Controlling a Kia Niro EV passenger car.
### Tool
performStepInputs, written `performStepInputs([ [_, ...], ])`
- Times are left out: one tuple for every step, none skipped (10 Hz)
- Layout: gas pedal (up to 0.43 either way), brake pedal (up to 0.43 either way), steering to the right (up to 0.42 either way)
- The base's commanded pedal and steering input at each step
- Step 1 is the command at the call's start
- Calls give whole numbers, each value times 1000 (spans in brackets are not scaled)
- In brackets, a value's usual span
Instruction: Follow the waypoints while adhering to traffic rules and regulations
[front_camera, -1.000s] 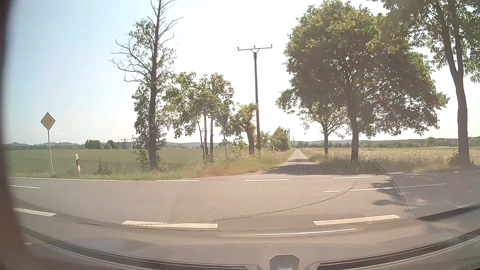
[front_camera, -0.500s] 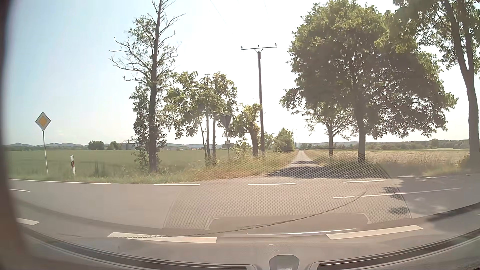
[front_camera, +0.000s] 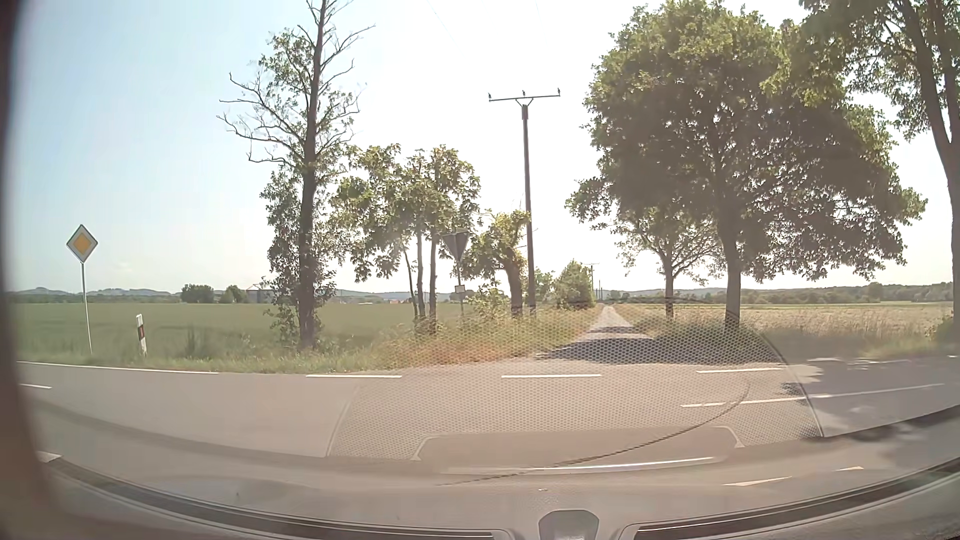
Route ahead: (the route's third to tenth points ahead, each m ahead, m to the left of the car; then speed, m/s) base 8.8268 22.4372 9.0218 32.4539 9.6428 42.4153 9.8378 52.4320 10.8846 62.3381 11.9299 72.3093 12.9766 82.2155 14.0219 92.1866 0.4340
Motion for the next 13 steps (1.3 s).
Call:
performStepInputs([
  [0,244,-226],
  [0,232,-280],
  [0,232,-326],
  [0,226,-366],
  [0,207,-403],
  [0,195,-428],
  [0,30,-442],
  [0,6,-449],
  [0,6,-455],
  [0,6,-457],
  [0,6,-459],
  [0,6,-461],
  [0,6,-461],
])
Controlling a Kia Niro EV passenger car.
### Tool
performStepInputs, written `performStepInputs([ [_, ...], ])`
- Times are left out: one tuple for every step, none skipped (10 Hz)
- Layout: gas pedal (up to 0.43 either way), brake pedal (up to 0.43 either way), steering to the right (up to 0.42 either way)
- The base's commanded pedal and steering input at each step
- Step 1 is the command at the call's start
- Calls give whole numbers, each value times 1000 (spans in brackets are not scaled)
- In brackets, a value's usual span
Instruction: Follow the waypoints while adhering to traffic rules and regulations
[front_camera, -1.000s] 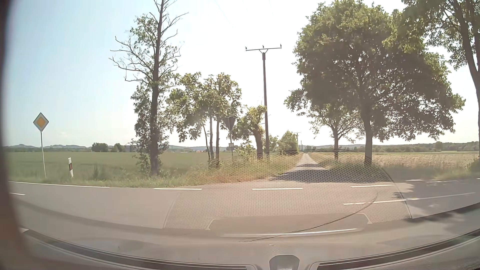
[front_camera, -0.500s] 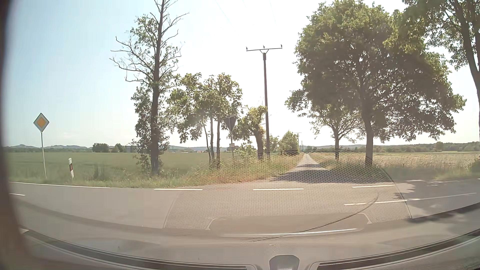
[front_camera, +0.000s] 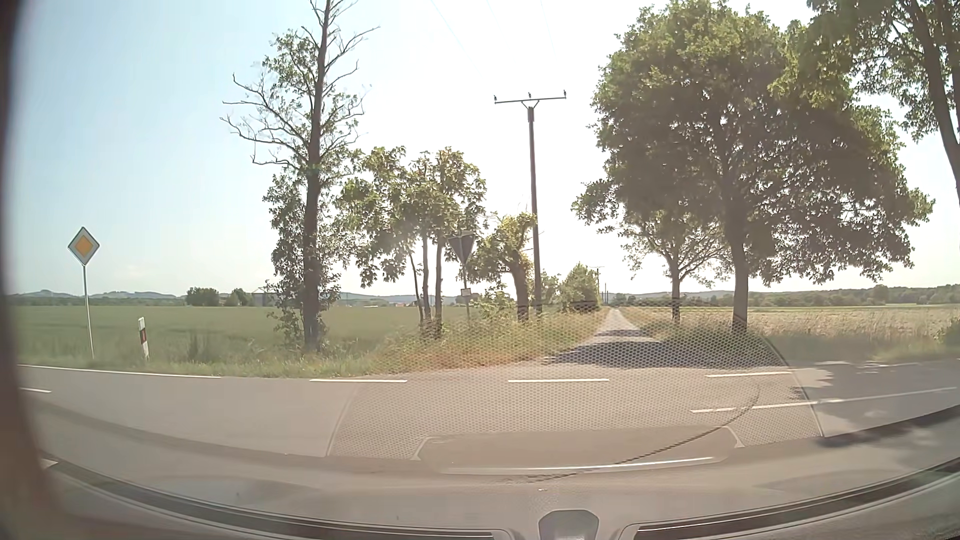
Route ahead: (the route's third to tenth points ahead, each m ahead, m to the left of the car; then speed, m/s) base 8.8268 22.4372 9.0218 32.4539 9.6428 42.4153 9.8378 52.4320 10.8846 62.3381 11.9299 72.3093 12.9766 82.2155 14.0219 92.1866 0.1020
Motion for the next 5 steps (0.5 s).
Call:
performStepInputs([
  [0,6,-462],
  [0,12,-462],
  [130,6,-464],
  [197,6,-469],
  [260,6,-481],
])
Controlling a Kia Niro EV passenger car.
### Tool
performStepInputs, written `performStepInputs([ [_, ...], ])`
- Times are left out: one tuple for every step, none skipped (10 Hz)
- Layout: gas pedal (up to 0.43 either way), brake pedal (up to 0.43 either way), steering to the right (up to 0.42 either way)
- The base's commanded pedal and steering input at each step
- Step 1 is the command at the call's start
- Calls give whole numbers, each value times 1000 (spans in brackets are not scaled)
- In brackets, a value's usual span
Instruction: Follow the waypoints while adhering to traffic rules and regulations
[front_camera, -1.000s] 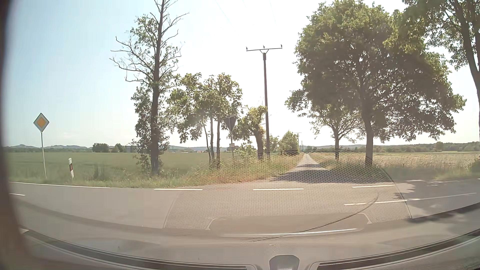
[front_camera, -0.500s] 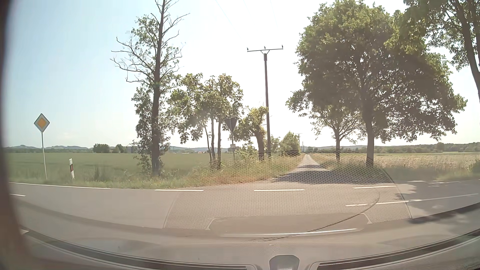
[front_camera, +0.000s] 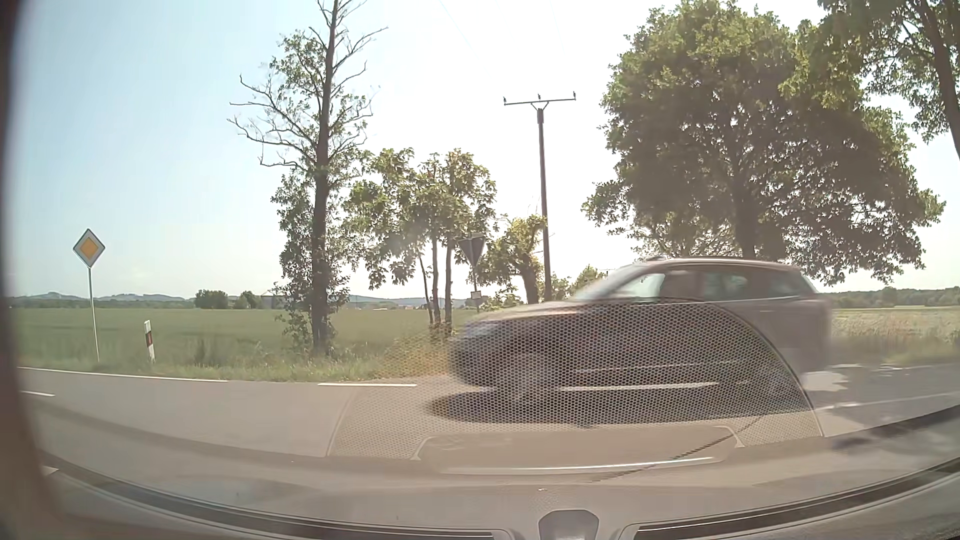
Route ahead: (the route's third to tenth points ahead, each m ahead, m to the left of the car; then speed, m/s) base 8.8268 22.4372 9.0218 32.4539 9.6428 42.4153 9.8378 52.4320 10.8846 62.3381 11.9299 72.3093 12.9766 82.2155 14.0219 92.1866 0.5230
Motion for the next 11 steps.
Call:
performStepInputs([
  [299,6,-495],
  [350,6,-515],
  [390,6,-540],
  [409,6,-566],
  [441,6,-589],
  [461,6,-611],
  [469,6,-631],
  [480,6,-653],
  [480,6,-661],
  [500,6,-662],
  [500,6,-662],
])
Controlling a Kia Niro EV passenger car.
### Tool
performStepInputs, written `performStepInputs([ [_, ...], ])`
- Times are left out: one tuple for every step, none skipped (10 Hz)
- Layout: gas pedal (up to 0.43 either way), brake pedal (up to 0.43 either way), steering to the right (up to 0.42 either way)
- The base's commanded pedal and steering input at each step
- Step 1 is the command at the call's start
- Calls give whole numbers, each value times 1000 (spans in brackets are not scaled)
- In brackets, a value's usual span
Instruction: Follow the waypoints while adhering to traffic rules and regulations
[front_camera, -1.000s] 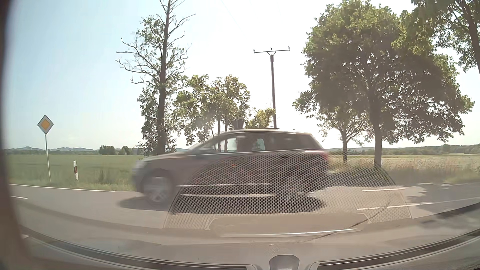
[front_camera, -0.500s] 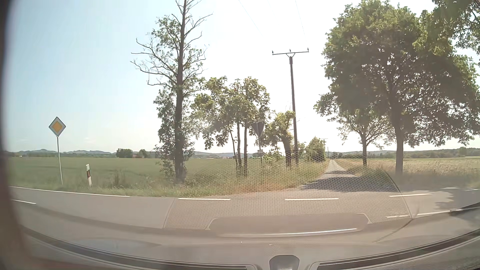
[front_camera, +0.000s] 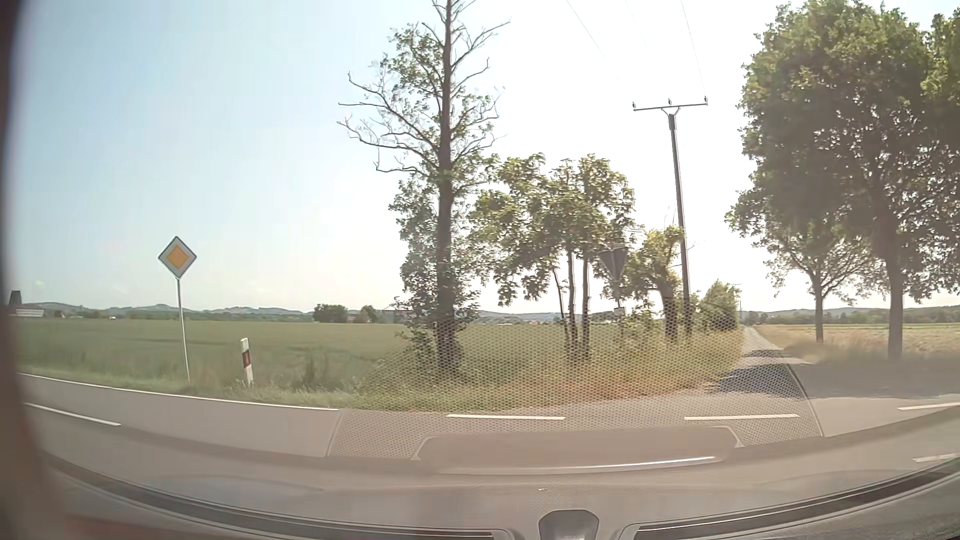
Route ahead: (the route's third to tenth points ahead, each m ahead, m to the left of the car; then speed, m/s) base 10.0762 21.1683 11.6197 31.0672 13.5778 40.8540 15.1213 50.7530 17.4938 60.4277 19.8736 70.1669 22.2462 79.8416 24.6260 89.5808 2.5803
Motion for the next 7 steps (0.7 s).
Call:
performStepInputs([
  [500,6,-662],
  [500,6,-663],
  [500,6,-662],
  [500,6,-663],
  [500,6,-662],
  [500,6,-662],
  [500,6,-658],
])
